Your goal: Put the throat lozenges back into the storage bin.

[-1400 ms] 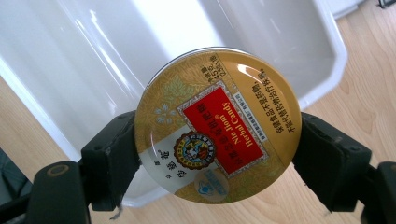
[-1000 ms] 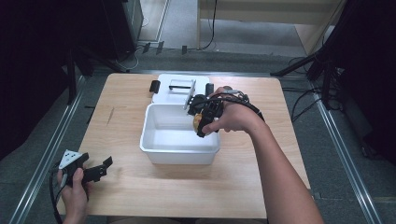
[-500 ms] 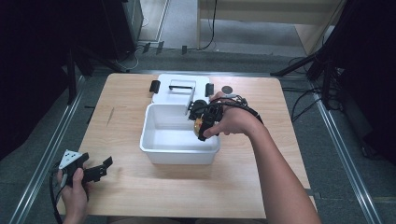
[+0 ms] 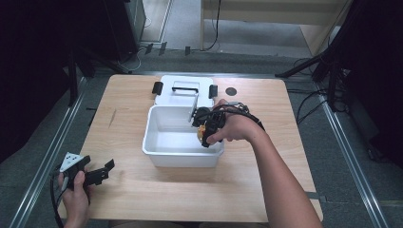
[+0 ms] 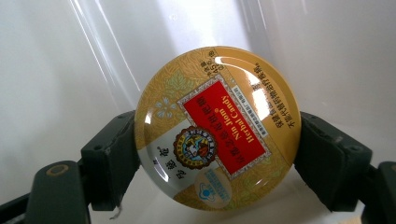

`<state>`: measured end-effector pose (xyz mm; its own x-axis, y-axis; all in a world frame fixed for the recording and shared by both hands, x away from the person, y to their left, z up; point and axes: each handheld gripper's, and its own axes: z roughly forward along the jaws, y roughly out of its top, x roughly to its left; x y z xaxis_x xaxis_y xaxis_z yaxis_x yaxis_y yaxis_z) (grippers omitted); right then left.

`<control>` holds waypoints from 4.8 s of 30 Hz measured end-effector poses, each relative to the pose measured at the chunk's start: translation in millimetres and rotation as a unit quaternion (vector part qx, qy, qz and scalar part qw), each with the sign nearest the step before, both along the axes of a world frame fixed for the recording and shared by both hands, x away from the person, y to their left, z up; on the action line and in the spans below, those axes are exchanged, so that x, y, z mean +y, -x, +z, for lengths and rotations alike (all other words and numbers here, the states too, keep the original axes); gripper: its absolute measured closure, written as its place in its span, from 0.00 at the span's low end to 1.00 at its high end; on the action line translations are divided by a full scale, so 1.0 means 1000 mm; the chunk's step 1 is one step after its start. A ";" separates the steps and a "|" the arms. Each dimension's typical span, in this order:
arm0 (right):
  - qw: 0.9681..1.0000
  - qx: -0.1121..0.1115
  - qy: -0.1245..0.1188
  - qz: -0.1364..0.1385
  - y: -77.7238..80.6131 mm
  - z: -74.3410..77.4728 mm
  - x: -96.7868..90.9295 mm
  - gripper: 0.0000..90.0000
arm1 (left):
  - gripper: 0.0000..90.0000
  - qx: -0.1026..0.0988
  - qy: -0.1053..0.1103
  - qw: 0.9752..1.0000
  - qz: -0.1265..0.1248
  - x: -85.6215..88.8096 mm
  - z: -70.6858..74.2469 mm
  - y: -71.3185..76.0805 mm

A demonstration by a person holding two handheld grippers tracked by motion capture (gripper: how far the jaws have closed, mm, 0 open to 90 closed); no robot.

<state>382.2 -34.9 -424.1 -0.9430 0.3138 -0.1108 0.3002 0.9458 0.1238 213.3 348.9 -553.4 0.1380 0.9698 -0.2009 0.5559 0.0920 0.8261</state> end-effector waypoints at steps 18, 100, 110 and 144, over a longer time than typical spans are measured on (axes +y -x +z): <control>0.999 -0.012 0.047 0.008 -0.001 -0.018 0.012 0.22 | 0.00 0.002 0.001 1.000 0.000 0.000 0.000 0.000; 0.982 -0.079 -0.140 -0.094 0.032 0.065 -0.098 0.23 | 0.00 0.005 -0.004 1.000 -0.002 -0.001 0.000 -0.001; 0.971 -0.081 -0.155 -0.163 0.034 0.039 -0.135 0.16 | 0.00 0.005 -0.005 1.000 -0.002 -0.001 0.000 0.000; 0.891 -0.167 -0.254 -0.336 0.089 -0.062 -0.251 0.00 | 0.00 0.004 -0.007 1.000 -0.001 -0.002 0.000 0.000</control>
